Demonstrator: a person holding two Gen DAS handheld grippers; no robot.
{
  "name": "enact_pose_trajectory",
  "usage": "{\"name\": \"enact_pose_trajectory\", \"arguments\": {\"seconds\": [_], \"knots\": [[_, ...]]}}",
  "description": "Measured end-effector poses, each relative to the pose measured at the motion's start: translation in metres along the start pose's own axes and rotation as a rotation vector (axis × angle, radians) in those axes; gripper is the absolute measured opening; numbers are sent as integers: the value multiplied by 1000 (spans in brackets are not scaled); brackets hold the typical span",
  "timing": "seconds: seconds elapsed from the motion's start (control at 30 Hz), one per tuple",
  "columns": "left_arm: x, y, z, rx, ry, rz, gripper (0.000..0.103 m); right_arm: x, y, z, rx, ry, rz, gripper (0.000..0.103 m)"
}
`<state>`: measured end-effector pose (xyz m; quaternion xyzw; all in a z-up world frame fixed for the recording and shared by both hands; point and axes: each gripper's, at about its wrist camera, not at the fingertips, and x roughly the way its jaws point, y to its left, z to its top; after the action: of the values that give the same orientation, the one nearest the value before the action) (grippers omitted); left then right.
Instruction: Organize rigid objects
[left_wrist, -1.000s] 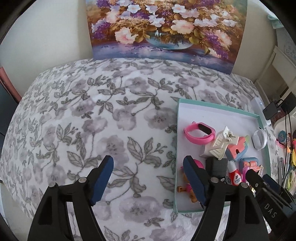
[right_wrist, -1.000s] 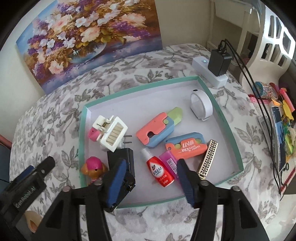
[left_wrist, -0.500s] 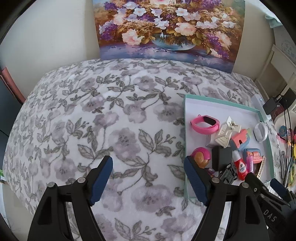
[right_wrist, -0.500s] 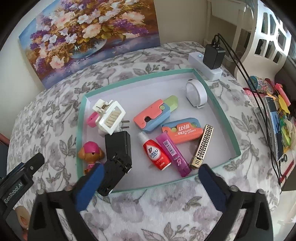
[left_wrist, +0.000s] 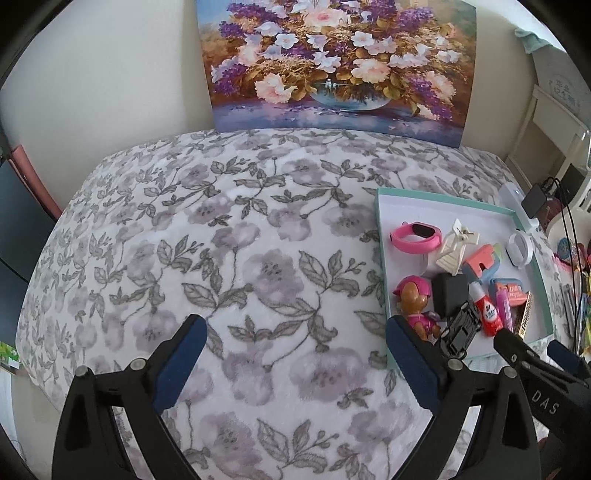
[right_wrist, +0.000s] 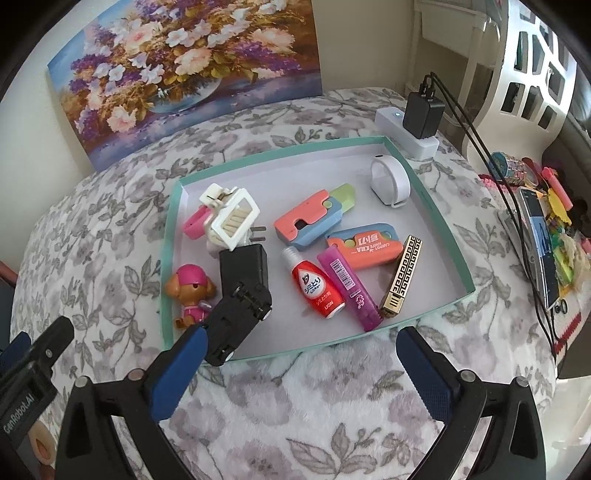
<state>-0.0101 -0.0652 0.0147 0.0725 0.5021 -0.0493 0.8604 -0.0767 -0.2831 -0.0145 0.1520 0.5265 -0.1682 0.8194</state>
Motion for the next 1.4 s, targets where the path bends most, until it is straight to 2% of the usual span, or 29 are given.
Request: {"name": "enact_pose_trajectory", "arguments": {"seconds": [0.23, 1.4], "knots": [[-10, 3, -6, 11, -31, -15, 97, -7, 3, -3, -5, -18, -8, 103], [5, 16, -10, -10, 35, 19, 97, -12, 15, -4, -64, -53, -28, 103]]}}
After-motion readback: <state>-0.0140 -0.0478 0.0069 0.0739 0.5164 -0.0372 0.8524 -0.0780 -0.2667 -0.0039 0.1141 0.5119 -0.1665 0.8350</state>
